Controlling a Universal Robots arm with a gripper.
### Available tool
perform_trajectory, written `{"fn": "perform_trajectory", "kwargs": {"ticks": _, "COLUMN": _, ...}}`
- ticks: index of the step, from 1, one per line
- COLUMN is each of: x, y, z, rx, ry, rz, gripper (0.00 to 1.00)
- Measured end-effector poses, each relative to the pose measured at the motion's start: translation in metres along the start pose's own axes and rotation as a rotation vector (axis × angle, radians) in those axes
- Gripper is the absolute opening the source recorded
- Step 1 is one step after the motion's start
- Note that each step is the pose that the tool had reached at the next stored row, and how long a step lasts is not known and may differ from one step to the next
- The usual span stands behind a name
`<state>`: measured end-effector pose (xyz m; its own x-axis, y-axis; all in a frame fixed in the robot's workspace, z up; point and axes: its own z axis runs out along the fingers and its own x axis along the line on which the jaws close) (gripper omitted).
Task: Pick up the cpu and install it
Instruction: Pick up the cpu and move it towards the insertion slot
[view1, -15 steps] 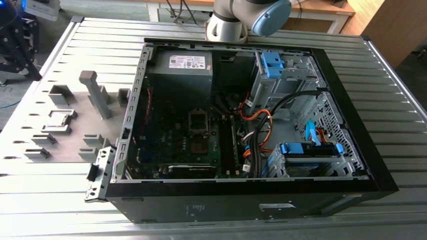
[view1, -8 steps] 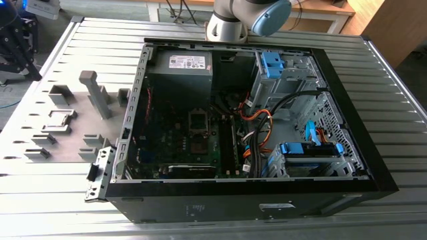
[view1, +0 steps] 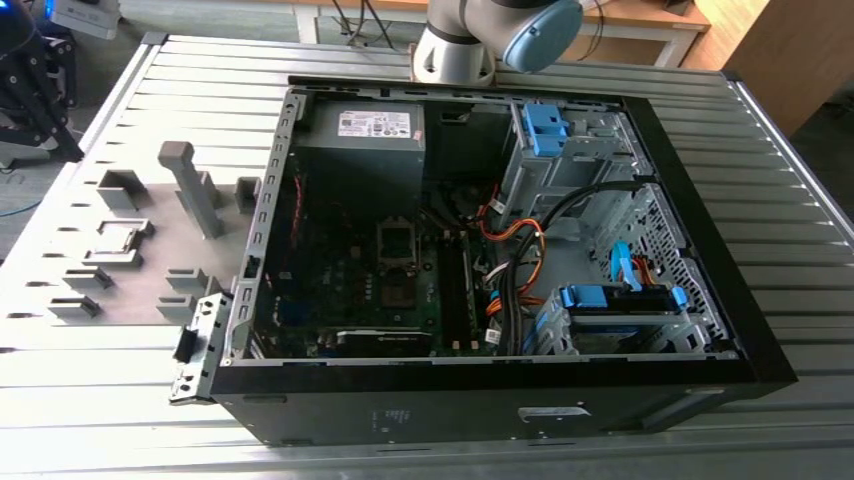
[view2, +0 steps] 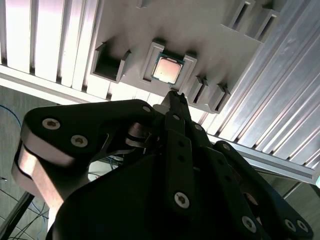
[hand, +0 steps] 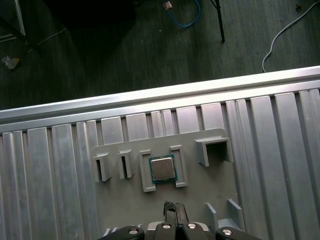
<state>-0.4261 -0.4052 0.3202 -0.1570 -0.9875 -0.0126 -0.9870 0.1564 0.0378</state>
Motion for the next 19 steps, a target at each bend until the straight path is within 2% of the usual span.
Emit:
{"fn": "perform_trajectory", "kwargs": {"ticks": 4, "x": 0.0000, "y": 0.0000, "z": 0.0001, "rx": 0.0000, "ry": -0.0001, "rz": 0.003, "gripper": 0.11}}
{"fn": "perform_trajectory", "kwargs": {"ticks": 5, "x": 0.0000, "y": 0.0000, "z": 0.0001, "rx": 0.0003, "ry": -0.0008, "rz": 0.017, "gripper": 0.11}}
{"fn": "perform_trajectory", "kwargs": {"ticks": 19, "x": 0.0000, "y": 0.0000, "z": 0.0002, "rx": 0.0035, "ry": -0.0103, "rz": 0.272, "gripper": 0.11}}
